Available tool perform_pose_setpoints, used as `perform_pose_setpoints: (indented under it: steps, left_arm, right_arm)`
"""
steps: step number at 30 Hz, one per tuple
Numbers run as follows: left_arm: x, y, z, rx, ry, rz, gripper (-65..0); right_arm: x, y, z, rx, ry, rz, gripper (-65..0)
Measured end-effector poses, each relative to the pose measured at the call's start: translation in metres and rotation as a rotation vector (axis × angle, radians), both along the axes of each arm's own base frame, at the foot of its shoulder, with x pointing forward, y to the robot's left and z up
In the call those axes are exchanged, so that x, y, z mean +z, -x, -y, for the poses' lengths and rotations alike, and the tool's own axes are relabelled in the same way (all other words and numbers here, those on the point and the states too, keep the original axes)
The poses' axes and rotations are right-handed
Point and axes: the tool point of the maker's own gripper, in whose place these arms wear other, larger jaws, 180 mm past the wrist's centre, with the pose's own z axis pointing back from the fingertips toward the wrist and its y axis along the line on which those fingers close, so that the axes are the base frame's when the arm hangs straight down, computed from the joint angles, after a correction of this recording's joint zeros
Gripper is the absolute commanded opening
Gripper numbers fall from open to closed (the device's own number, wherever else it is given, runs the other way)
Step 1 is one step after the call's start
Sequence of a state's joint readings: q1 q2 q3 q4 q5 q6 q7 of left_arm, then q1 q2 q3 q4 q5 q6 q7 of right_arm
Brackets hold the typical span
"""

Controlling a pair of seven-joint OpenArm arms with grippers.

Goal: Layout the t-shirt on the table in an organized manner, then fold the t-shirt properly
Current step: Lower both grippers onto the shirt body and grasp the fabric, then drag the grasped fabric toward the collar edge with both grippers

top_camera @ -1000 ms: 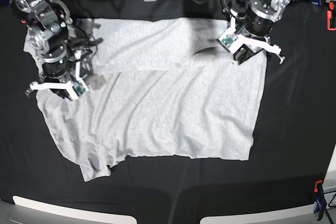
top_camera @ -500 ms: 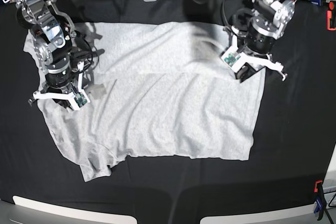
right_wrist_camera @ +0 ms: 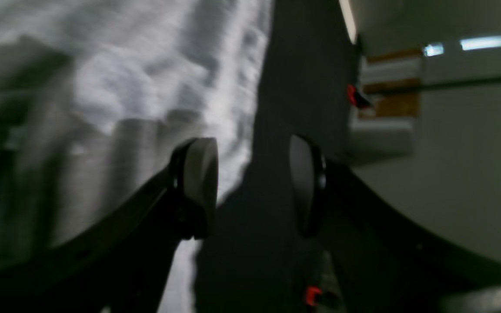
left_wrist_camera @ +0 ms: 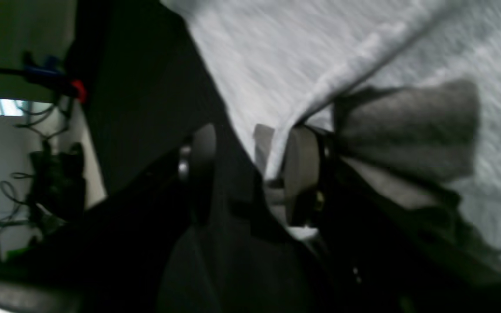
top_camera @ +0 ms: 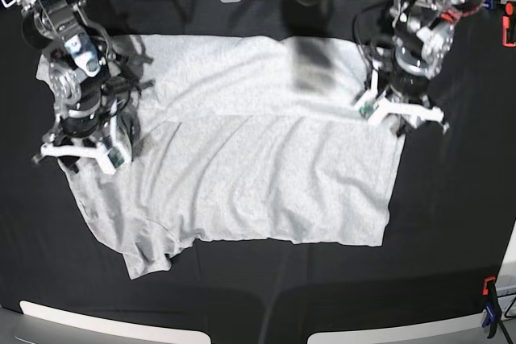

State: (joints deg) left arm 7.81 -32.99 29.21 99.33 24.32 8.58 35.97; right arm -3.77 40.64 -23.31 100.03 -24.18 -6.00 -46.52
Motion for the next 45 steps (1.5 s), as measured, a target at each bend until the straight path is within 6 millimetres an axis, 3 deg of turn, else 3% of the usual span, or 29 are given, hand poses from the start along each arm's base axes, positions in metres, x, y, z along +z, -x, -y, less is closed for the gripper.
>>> perform_pose_setpoints:
  steps: [3, 7, 10, 16, 21, 24, 29, 34, 37, 40, 45]
  left_arm:
    - [0.015, -0.018, 0.000, 0.001, -0.002, 0.047, -41.3]
    - [0.025, -0.033, -0.011, 0.050, -0.033, 0.055, -41.3]
    - [0.016, -0.028, -0.008, 0.010, -0.071, -0.015, -41.4]
    - [-0.023, 0.010, 0.024, -0.234, -0.013, -0.305, -41.4]
    - [-0.016, 0.004, -0.008, -0.206, -0.127, -0.279, -42.0]
    - [-0.004, 0.014, -0.012, -0.152, -0.126, -0.259, -42.0]
    - [0.014, 0.048, 0.024, -0.212, -0.017, -0.236, -42.0]
    - [-0.014, 0.090, 0.029, -0.241, 0.023, -0.331, -41.9]
    - [-0.030, 0.105, 0.030, -0.273, 0.035, -0.358, -41.9]
    - [-0.039, 0.108, 0.026, -0.279, 0.019, -0.363, -41.9]
    - [-0.037, 0.096, 0.021, -0.259, 0.025, -0.277, -41.9]
  right_arm:
    - [0.015, -0.009, 0.007, -0.031, 0.027, 0.050, -38.5]
    - [0.016, -0.007, 0.006, -0.029, 0.033, 0.053, -38.5]
    - [0.017, -0.006, 0.003, -0.025, 0.029, 0.055, -38.5]
    - [0.025, -0.008, -0.009, 0.005, -0.004, 0.077, -38.5]
    - [0.017, 0.000, -0.032, 0.058, -0.106, 0.012, -38.5]
    - [0.022, 0.022, -0.048, 0.114, -0.098, 0.009, -38.5]
    - [0.015, 0.085, -0.063, 0.182, -0.057, -0.093, -38.5]
    - [-0.017, 0.152, -0.051, 0.212, 0.016, -0.294, -38.5]
    - [-0.029, 0.185, -0.037, 0.222, 0.066, -0.408, -38.5]
    - [-0.038, 0.197, -0.022, 0.230, 0.113, -0.466, -38.5]
    - [-0.056, 0.190, 0.004, 0.207, 0.174, -0.478, -38.5]
